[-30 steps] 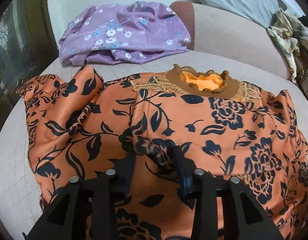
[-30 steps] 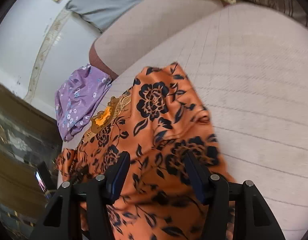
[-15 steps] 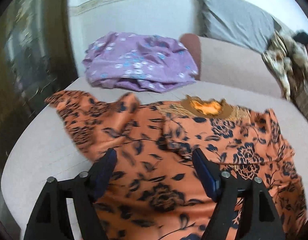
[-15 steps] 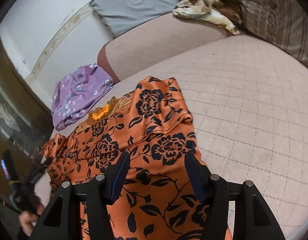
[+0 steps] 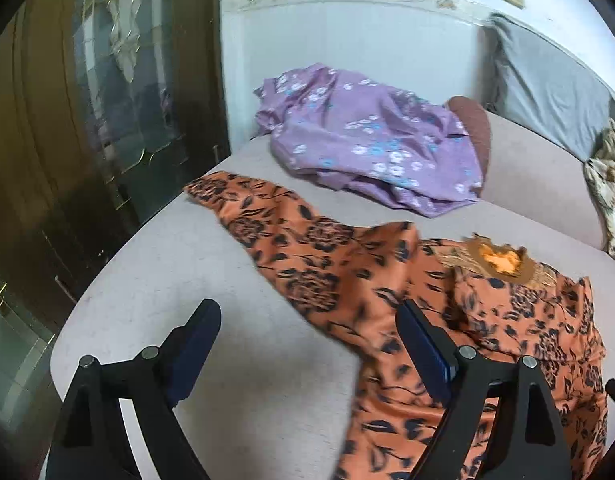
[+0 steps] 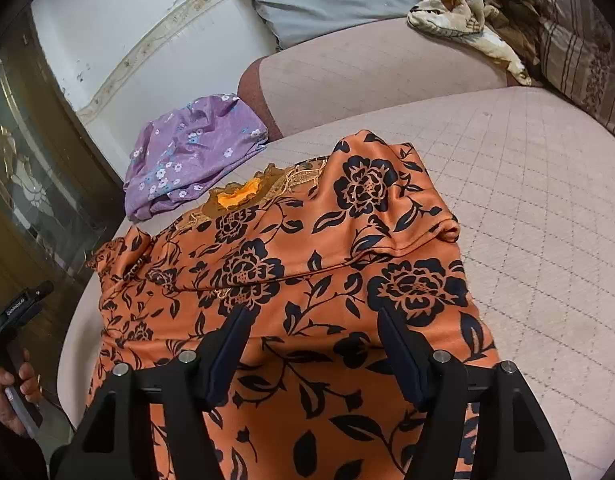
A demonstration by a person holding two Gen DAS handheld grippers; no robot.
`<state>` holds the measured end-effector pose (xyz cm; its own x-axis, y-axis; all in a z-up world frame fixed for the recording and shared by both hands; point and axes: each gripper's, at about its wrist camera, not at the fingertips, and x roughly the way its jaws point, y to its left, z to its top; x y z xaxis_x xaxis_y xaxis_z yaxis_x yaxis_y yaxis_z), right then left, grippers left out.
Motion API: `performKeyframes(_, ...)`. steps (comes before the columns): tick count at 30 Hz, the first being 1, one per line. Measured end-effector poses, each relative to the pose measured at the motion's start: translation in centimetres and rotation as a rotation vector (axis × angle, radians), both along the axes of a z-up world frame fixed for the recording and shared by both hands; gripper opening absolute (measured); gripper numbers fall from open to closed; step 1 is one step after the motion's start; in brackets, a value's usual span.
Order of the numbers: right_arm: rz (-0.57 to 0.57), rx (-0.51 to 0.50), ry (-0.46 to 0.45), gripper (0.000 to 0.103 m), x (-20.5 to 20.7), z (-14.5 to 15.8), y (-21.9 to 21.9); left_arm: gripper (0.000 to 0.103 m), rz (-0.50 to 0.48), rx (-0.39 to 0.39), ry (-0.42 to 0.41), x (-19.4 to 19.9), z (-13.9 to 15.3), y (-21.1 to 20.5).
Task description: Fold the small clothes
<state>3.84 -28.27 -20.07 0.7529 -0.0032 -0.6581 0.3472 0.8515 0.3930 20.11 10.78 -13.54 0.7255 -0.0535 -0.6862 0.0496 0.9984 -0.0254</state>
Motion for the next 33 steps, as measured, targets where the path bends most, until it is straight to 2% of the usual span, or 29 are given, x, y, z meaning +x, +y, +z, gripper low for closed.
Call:
performKeyframes(4,-0.009,0.028,-0.014,0.07,0.4,0.1,-0.3,0.09,0.059,-0.057,0.062,3.1,-0.6,3.5)
performKeyframes(7,-0.011,0.026,-0.011,0.07,0.7,0.1,-0.3,0.09,0.116,-0.152,0.121,5.7,-1.9,5.9)
performKeyframes(11,-0.014,0.034,-0.008,0.07,0.9,0.0,-0.5,0.089,0.261,-0.386,0.193,9.8,-4.9,10.0)
performKeyframes(14,-0.014,0.042,-0.006,0.07,1.1,-0.2,-0.7,0.089,0.376,-0.498,0.234,12.4,-7.4,11.8)
performKeyframes(16,-0.014,0.038,0.0,0.07,1.3,-0.3,-0.9,0.089,0.417,-0.485,0.231,14.1,-8.2,12.4)
performKeyframes(20,-0.01,0.053,0.008,0.07,1.7,-0.7,-1.1,0.089,0.435,-0.445,0.223,17.4,-9.1,12.6)
performKeyframes(23,0.003,0.073,0.013,0.07,2.5,-1.0,-1.3,0.089,0.423,-0.421,0.215,19.8,-9.3,12.6)
performKeyframes(29,0.04,0.022,0.067,0.07,4.0,-2.1,-0.6,0.089,0.375,-0.367,0.237,24.3,-10.8,11.3)
performKeyframes(31,0.044,0.009,0.074,0.07,4.2,-2.3,-0.5,0.088,0.36,-0.298,0.21,25.3,-11.0,10.5)
performKeyframes(32,0.044,0.003,0.078,0.07,4.3,-2.4,-0.5,0.075,0.35,-0.275,0.203,25.5,-11.0,10.2)
performKeyframes(33,0.044,0.001,0.08,0.07,4.4,-2.4,-0.5,0.051,0.341,-0.241,0.2,25.9,-11.2,9.8)
